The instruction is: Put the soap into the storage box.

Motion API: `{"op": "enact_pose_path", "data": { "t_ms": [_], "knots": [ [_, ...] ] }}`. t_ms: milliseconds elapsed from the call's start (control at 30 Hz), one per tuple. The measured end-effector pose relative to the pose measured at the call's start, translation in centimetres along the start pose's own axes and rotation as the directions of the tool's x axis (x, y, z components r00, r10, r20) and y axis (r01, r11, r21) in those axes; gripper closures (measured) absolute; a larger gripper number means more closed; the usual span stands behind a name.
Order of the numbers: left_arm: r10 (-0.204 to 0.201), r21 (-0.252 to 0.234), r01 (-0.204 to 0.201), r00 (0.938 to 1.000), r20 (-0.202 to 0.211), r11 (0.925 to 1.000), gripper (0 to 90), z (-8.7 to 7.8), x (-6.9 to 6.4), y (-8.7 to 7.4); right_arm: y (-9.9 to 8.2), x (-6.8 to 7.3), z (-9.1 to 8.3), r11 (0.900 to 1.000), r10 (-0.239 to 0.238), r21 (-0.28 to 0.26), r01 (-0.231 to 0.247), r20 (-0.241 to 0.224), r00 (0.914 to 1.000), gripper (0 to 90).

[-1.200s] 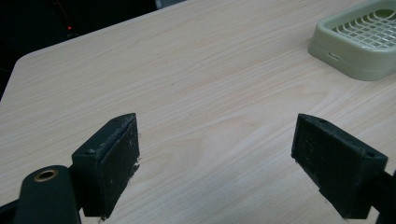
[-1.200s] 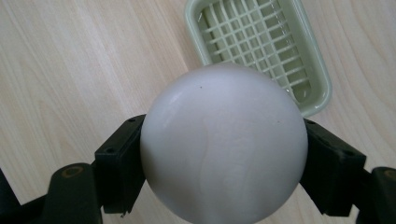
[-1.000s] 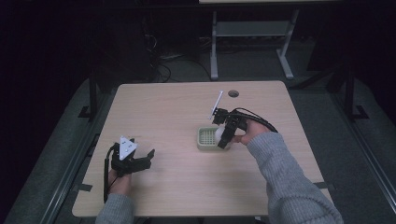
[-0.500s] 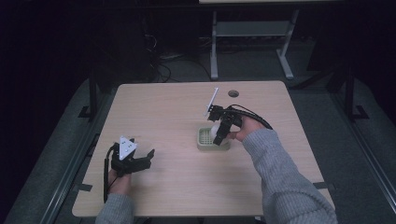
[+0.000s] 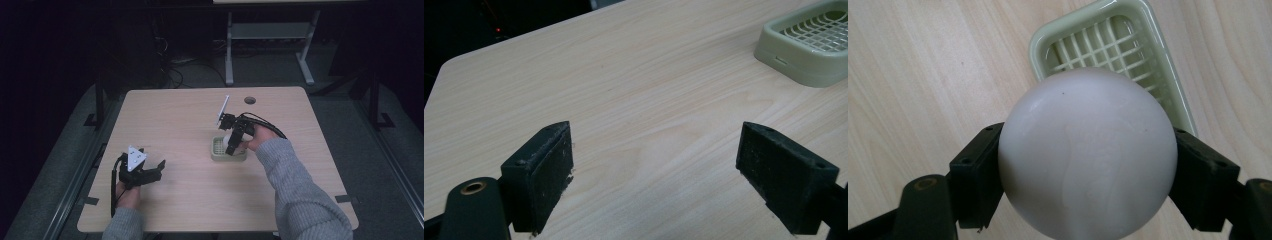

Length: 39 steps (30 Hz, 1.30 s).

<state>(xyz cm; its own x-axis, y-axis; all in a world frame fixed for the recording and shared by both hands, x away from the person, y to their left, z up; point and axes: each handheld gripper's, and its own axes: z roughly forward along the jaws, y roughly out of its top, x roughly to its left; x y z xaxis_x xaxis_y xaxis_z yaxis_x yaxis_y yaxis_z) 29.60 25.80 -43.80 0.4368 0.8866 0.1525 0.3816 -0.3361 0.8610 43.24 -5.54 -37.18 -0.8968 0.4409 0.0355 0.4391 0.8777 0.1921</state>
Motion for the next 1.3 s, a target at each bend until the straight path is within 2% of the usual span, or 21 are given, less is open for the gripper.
{"op": "enact_pose_path", "data": {
  "t_ms": [333, 600, 767, 1300],
  "knots": [
    [0.004, 0.006, -0.004, 1.0000, 0.002, 1.0000, 14.8, 0.0, 0.0, 0.0, 0.6, -0.8, 1.1, 0.9996, 0.025, 0.009, -0.025, 0.015, 0.9996, 23.6],
    [-0.001, 0.001, 0.001, 1.0000, 0.004, 1.0000, 14.8, 0.0, -0.1, 0.0, 0.8, -1.7, 2.2, 0.9986, 0.053, -0.001, -0.053, -0.001, 0.9986, 23.6],
    [-0.001, 0.001, 0.001, 1.0000, 0.004, 1.0000, 14.8, 0.0, -0.1, 0.0, 0.9, -2.1, 3.0, 0.9978, 0.063, 0.018, -0.063, 0.001, 0.9980, 23.5],
    [0.000, -0.001, 0.000, 1.0000, 0.005, 1.0000, 14.8, 0.0, -0.1, 0.0, 1.4, -2.4, 4.0, 0.9966, 0.077, 0.030, -0.077, 0.002, 0.9971, 23.5]
  ]
}}
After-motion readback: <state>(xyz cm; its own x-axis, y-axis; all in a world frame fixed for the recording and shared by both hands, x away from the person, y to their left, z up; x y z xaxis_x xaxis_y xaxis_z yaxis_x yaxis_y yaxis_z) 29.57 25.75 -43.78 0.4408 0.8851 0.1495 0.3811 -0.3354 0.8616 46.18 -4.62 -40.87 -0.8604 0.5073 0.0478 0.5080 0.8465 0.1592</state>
